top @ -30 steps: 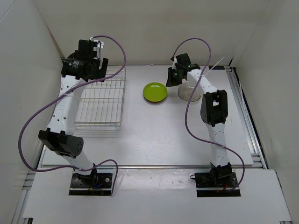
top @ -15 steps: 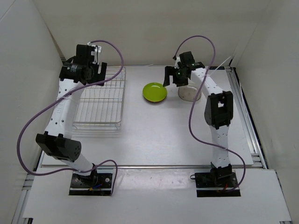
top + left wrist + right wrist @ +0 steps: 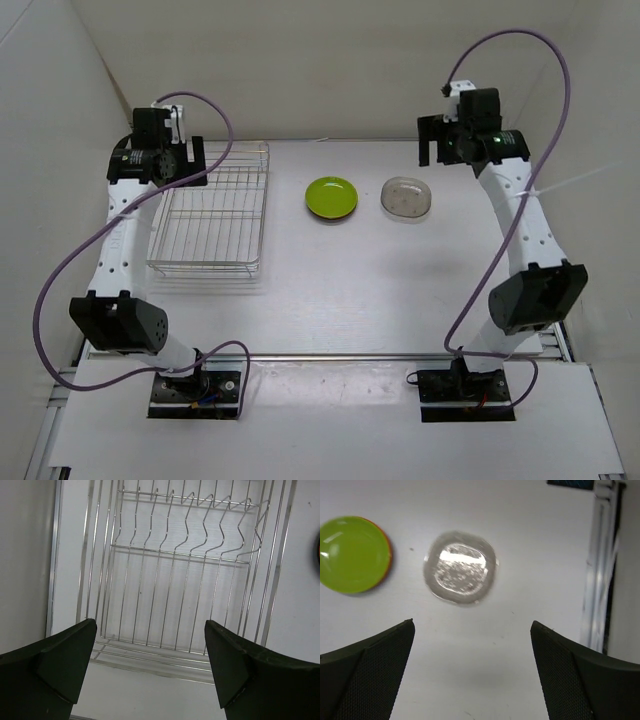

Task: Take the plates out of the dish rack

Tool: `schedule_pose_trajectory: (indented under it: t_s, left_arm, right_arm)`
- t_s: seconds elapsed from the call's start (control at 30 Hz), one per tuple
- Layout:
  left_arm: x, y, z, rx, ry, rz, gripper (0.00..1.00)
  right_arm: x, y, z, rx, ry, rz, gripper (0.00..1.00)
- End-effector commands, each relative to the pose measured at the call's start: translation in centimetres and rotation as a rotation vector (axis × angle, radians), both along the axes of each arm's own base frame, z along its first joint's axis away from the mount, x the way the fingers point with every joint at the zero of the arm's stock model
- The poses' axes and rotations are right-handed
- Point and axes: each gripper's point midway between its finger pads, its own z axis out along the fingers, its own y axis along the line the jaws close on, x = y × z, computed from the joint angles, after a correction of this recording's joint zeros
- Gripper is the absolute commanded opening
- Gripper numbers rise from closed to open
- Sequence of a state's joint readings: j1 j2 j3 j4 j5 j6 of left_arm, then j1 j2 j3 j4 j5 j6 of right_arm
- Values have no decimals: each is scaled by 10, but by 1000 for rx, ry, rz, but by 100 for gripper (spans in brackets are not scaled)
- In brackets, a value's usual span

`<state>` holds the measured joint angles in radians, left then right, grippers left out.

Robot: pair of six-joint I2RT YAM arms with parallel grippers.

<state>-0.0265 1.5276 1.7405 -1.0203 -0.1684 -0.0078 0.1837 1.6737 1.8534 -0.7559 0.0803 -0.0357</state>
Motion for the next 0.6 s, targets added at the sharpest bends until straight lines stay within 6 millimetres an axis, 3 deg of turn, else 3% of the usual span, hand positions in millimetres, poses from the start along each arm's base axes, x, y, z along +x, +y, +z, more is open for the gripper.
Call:
schedule_pose_trajectory:
  t_s: [0.0,0.07,0.1,0.13,0.27,0.33,0.37,0.4,0.47,0.5,0.57]
  left_arm:
    - [-5,4,28,-53,-111,16,100]
    - [-6,10,27,-43,-113,20,100]
    - [-4,10,29,-43,-126,20,100]
    - [-4,14,29,-42,-127,32,100]
    - [-10,33,32,-31,-135,84,100]
    - [-13,34,22,-37,-119,87,100]
    - [-15,34,27,-36,-140,86,100]
    - [-17,34,15,-38,-111,87,100]
    - [-20,37,18,-36,-136,95,100]
    - [-22,37,8,-30,-108,90,100]
    - [-27,40,14,-28,-134,99,100]
  right_arm:
    - [-30,-54,-6,-105,36,-119,100]
    - [-41,-69,-4,-114,32,-159,100]
    - [-49,-85,-13,-122,54,-199,100]
    - [-58,-93,-4,-118,31,-219,100]
    - [-77,-131,-3,-102,5,-305,100]
    - [-83,-140,-8,-105,16,-319,100]
    - [-86,-146,-5,-104,8,-338,100]
    - [-89,-145,-11,-107,23,-325,100]
    - [-92,-153,-16,-107,35,-347,100]
    - [-93,-152,-12,-106,24,-348,100]
    - [-96,-154,-14,-101,28,-351,100]
